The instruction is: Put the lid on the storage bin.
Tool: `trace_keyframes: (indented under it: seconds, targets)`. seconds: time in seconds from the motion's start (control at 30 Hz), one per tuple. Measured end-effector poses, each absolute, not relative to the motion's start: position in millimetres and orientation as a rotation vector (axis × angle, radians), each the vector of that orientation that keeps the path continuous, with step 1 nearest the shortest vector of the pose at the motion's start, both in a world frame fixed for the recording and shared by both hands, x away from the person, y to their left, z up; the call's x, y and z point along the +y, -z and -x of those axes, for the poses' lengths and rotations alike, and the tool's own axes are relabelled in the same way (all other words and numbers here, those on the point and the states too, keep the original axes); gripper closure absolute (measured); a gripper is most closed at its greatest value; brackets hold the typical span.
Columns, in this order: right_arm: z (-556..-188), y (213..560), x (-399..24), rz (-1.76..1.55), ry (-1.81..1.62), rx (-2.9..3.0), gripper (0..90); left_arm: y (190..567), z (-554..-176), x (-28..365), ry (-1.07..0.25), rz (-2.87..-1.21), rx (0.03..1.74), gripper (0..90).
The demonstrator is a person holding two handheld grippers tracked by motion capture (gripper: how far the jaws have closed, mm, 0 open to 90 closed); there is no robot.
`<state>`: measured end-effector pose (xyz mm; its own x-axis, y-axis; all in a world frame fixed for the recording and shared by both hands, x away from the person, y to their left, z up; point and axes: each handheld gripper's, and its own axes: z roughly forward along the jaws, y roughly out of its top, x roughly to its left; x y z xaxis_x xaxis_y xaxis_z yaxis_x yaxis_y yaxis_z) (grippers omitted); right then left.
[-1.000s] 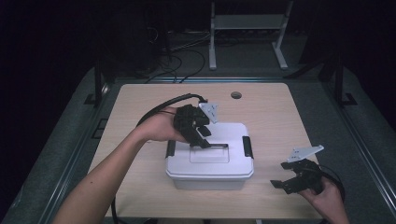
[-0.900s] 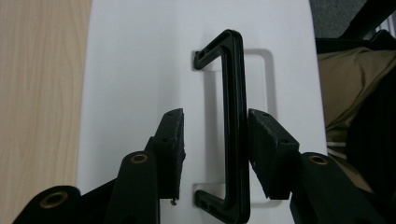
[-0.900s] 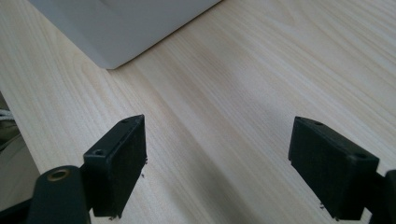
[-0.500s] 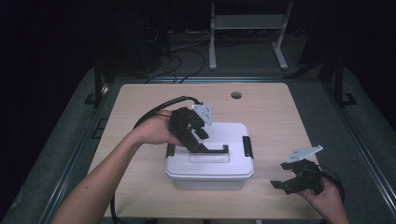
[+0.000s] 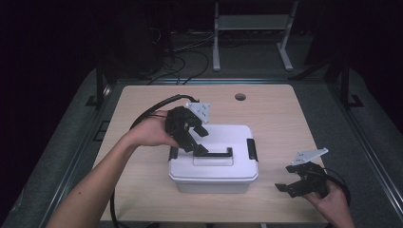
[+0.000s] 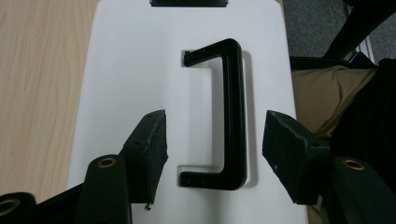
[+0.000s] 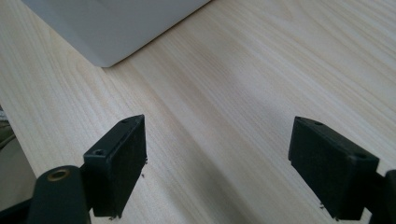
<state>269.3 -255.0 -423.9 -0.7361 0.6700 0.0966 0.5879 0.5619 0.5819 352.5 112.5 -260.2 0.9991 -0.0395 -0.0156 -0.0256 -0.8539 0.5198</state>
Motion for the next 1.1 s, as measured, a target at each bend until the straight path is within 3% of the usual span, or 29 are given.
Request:
trace_keyframes:
  seconds: [1.1]
  targets:
    - [-269,420,-258,-1.091,-0.915,2.627,18.7,263,-356,174,-0.056,-2.503,0.107,28.0]
